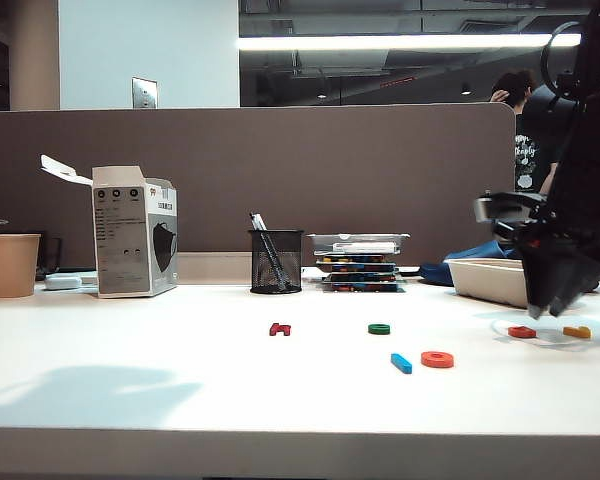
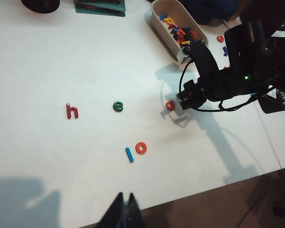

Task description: Select the appropriate letters from the row of letter magnets placed on the table to arrange into the word "love".

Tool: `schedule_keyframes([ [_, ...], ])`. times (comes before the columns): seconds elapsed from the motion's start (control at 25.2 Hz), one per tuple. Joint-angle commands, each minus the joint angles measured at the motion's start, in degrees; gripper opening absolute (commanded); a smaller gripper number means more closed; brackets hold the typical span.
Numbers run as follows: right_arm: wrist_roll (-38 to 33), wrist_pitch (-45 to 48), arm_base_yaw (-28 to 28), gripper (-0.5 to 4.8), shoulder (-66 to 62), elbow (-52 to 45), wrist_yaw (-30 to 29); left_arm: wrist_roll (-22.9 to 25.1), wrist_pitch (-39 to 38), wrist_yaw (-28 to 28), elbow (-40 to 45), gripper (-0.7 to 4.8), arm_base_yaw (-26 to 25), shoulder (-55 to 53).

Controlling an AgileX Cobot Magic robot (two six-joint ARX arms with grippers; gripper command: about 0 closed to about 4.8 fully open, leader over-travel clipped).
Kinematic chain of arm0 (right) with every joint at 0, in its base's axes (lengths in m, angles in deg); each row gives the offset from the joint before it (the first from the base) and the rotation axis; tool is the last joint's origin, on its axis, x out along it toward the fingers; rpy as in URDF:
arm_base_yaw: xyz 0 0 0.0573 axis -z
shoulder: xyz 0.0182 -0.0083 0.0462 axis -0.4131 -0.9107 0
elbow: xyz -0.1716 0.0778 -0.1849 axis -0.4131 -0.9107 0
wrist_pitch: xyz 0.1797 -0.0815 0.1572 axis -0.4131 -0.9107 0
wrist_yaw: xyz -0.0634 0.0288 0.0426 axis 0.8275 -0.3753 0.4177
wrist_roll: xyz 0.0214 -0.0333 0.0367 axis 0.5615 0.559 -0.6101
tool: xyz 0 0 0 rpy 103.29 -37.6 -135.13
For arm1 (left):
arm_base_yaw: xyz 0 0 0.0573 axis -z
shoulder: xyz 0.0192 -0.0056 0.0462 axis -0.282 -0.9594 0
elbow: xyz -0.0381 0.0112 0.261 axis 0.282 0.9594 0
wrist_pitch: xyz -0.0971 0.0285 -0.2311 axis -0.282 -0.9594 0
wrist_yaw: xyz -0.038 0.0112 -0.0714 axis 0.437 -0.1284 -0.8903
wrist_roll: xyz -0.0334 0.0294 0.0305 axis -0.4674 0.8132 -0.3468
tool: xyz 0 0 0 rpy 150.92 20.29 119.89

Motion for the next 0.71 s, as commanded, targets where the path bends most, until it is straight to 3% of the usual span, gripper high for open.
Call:
schedule_keyframes([
  [0.04,1.6,-1.2,0.3,1.35,0.1,0.1,0.0,0.1,0.4,0.1,-0.1,-0.05,0.0,0.1],
  [0.71,3.4,-3.1,1.6,1.35,0.1,0.1,-0.2,0.1,0.4,0.1,-0.1,-0.05,0.0,0.1],
])
